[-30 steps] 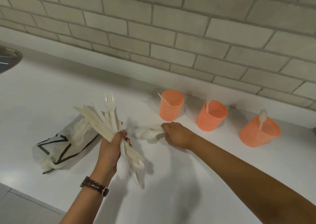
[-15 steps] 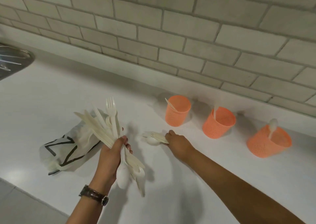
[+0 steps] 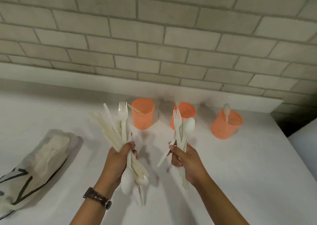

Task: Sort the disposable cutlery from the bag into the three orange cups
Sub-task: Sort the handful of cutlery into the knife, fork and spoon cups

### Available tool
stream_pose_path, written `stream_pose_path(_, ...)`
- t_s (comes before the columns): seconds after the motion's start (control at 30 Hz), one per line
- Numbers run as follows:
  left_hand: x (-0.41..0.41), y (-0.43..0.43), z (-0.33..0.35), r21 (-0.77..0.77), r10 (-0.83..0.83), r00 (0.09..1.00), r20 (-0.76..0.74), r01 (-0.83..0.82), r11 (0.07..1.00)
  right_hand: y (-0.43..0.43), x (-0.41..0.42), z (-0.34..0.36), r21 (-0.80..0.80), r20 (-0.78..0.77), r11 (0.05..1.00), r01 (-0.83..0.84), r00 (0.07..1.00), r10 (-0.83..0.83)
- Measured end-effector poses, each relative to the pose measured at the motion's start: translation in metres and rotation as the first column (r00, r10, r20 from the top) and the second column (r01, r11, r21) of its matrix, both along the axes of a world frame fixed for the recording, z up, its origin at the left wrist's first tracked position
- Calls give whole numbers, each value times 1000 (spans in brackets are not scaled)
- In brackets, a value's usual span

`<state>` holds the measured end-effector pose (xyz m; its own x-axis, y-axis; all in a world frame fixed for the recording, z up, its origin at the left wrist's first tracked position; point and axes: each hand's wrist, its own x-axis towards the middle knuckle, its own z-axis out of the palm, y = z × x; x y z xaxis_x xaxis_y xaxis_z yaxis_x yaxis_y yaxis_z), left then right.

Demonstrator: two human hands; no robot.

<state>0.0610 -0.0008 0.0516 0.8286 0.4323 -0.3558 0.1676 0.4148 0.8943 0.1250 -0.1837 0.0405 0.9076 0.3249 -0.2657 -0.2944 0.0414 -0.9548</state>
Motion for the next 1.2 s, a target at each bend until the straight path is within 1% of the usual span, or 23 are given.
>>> stream_pose_path(0.07, 9, -10, 2, 14, -58, 998, 1, 58, 998, -13, 3, 6, 13, 34, 998, 58, 998, -58)
stream_pose_path(0.17, 21, -28, 7, 26, -139, 990, 12, 139, 990, -35, 14, 14, -27, 65, 984, 174, 983, -172)
stream_pose_path(0.23, 28, -38, 11, 28, -168, 986, 9, 168, 985, -50, 25, 20, -59, 87, 962, 265, 962, -260)
stream_pose_path(0.3, 36, -45, 13, 40, -195, 981, -6, 195, 980, -66, 41, 29, -73, 135, 924, 376, 921, -365)
stream_pose_path(0.37, 42, -51, 15, 44, -213, 977, -13, 214, 976, -84, 65, 36, -112, 216, 858, 502, 855, -472)
stream_pose_path(0.47, 49, -55, 16, 54, -223, 975, -15, 224, 973, -115, 109, 43, -192, 386, 707, 681, 715, -583)
stream_pose_path(0.53, 52, -57, 17, 47, -224, 974, -8, 225, 973, -133, 135, 43, -245, 490, 622, 744, 649, -582)
stream_pose_path(0.57, 53, -58, 17, 48, -224, 975, -6, 224, 973, -140, 146, 42, -284, 532, 592, 754, 637, -557)
stream_pose_path(0.63, 55, -59, 17, 55, -221, 975, -7, 221, 974, -150, 161, 33, -349, 566, 567, 746, 650, -507)
stream_pose_path(0.67, 56, -59, 16, 55, -218, 976, -8, 218, 974, -153, 166, 28, -389, 567, 562, 730, 671, -478)
stream_pose_path(0.8, 58, -56, 14, 51, -202, 979, -17, 202, 978, -161, 169, 8, -600, 493, 539, 591, 804, -332)
stream_pose_path(0.87, 60, -56, 13, 52, -191, 981, -21, 192, 980, -161, 163, 4, -603, 493, 547, 580, 811, -316)
stream_pose_path(0.93, 61, -57, 13, 55, -184, 983, -21, 185, 981, -158, 155, 8, -527, 515, 582, 619, 777, -361)
stream_pose_path(0.97, 61, -57, 13, 52, -181, 983, -19, 182, 982, -156, 152, 12, -453, 487, 631, 630, 768, -416)
stream_pose_path(1.0, 62, -58, 13, 46, -181, 983, -17, 182, 982, -156, 148, 16, -352, 412, 707, 614, 779, -472)
stream_pose_path(1.03, 62, -59, 13, 42, -182, 983, -15, 183, 982, -157, 145, 20, -210, 305, 795, 570, 810, -501)
stream_pose_path(1.07, 62, -60, 13, 39, -185, 983, -14, 186, 982, -158, 141, 22, -48, 186, 866, 498, 856, -482)
stream_pose_path(1.1, 62, -61, 13, 35, -188, 982, -14, 188, 981, -160, 138, 24, 119, 81, 897, 425, 896, -436)
stream_pose_path(1.13, 62, -61, 13, 29, -191, 982, -12, 191, 981, -162, 134, 25, 252, 6, 895, 368, 924, -382)
stream_pose_path(1.17, 61, -62, 13, 21, -194, 981, -7, 195, 981, -163, 130, 26, 347, -35, 881, 321, 943, -330)
stream_pose_path(1.2, 60, -63, 13, 15, -199, 980, -3, 199, 980, -163, 127, 26, 399, -50, 870, 290, 954, -295)
